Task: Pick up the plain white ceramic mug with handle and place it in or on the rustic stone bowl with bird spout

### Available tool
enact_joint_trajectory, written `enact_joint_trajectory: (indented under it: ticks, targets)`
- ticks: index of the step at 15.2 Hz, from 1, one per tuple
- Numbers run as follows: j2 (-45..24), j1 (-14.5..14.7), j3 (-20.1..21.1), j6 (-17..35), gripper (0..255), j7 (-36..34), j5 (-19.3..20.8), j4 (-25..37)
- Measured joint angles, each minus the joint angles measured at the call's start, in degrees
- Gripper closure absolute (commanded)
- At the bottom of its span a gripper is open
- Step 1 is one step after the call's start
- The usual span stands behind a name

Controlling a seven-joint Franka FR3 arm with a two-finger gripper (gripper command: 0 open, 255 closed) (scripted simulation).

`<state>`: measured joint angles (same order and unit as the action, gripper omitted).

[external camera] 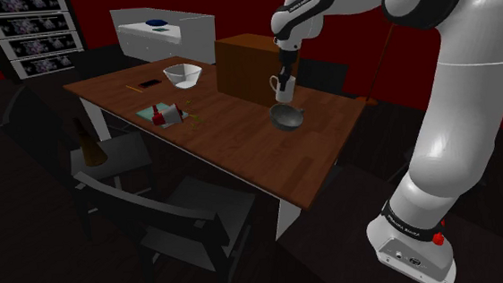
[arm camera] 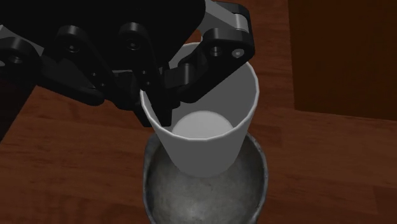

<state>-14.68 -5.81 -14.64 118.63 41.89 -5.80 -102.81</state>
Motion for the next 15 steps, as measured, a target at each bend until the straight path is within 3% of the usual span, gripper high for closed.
enact_joint_trajectory:
  ticks: [8, 15]
  targets:
    - [-2.7, -0.3, 0.3, 5.3, 255, 0.9, -1.0, -2.7]
    - [-2.8, -0.2, 0.4, 6.2, 255, 0.8, -1.1, -3.5]
